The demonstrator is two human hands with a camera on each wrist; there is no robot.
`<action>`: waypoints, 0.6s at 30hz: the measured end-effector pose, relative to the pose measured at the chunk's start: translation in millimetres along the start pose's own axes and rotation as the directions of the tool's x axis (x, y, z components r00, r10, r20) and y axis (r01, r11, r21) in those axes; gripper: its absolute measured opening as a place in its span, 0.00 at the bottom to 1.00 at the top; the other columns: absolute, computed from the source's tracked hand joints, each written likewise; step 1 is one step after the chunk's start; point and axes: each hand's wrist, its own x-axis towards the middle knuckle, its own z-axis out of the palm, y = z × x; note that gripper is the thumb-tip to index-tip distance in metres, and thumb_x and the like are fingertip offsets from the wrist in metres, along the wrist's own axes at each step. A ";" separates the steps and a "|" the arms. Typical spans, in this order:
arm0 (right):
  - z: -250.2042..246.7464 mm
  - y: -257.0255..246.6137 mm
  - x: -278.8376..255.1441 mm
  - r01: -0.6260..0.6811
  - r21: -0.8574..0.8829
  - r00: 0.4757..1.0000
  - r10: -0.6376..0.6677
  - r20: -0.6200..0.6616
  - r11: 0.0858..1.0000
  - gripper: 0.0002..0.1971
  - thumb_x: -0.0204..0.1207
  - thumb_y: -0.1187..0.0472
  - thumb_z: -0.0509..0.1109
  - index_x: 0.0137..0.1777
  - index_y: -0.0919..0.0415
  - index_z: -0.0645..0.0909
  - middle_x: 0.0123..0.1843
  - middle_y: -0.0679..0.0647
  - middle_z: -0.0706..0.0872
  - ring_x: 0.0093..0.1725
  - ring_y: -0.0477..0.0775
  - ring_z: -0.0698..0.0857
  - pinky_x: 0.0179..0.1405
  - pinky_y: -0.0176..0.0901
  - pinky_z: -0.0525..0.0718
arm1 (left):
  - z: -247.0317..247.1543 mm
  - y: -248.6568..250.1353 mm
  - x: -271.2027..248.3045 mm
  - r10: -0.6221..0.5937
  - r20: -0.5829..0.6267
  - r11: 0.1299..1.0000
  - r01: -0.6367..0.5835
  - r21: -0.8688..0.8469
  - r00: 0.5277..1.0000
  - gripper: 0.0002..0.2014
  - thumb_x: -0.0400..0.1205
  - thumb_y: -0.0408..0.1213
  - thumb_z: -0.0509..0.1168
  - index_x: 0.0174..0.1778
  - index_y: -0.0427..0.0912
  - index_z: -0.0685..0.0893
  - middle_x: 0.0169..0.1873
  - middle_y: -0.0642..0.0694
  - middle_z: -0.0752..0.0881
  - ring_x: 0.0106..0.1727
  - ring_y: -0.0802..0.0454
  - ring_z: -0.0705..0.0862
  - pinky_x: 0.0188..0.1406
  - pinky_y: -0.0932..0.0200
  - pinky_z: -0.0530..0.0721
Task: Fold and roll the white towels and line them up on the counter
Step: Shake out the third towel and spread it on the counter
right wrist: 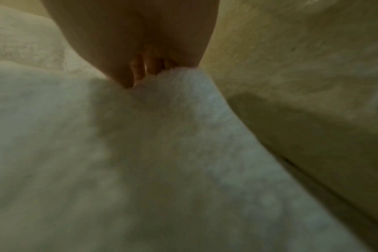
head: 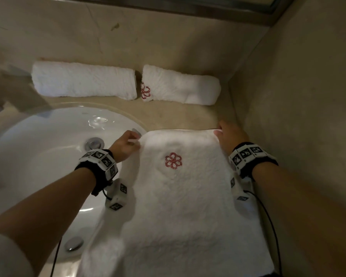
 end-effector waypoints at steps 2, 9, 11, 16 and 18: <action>-1.4 6.4 -4.2 0.019 -0.033 0.998 -0.021 -0.064 0.999 0.16 0.84 0.59 0.57 0.68 0.65 0.72 0.66 0.64 0.77 0.63 0.64 0.77 0.59 0.51 0.75 | 2.7 7.6 -0.3 0.007 0.064 0.999 -0.003 -0.054 0.998 0.10 0.70 0.37 0.68 0.45 0.46 0.75 0.41 0.48 0.80 0.49 0.45 0.79 0.45 0.71 0.78; -7.4 18.0 -14.1 0.026 -0.196 0.996 -0.042 -0.077 0.980 0.17 0.79 0.67 0.60 0.67 0.62 0.73 0.68 0.61 0.76 0.67 0.62 0.73 0.65 0.51 0.71 | -7.8 23.6 -6.1 0.001 0.140 0.971 -0.034 0.238 0.990 0.39 0.56 0.61 0.59 0.59 0.43 0.85 0.52 0.44 0.83 0.54 0.47 0.78 0.55 0.56 0.74; -9.0 15.9 -14.1 0.020 -0.210 0.999 -0.029 -0.040 0.977 0.17 0.77 0.70 0.59 0.65 0.64 0.73 0.66 0.62 0.76 0.66 0.63 0.74 0.63 0.51 0.73 | -17.1 22.4 -11.2 -0.017 0.135 0.967 -0.018 0.254 0.991 0.34 0.60 0.59 0.59 0.58 0.45 0.84 0.53 0.45 0.82 0.55 0.47 0.77 0.59 0.54 0.74; -12.4 10.6 -11.6 0.006 -0.206 0.991 -0.033 -0.132 0.979 0.15 0.76 0.73 0.60 0.63 0.66 0.73 0.64 0.64 0.76 0.64 0.63 0.76 0.58 0.51 0.76 | -34.5 12.7 -22.4 -0.004 0.099 0.954 -0.026 0.299 0.995 0.11 0.80 0.55 0.61 0.36 0.55 0.75 0.42 0.46 0.81 0.48 0.46 0.78 0.48 0.55 0.74; -11.8 9.6 -9.6 -0.039 -0.102 0.987 0.022 -0.159 0.994 0.13 0.78 0.70 0.61 0.61 0.64 0.73 0.63 0.63 0.77 0.60 0.63 0.78 0.56 0.52 0.77 | -40.2 10.6 -25.2 0.031 0.042 0.932 -0.044 0.359 0.999 0.14 0.84 0.51 0.57 0.36 0.47 0.74 0.37 0.43 0.80 0.42 0.45 0.78 0.39 0.57 0.73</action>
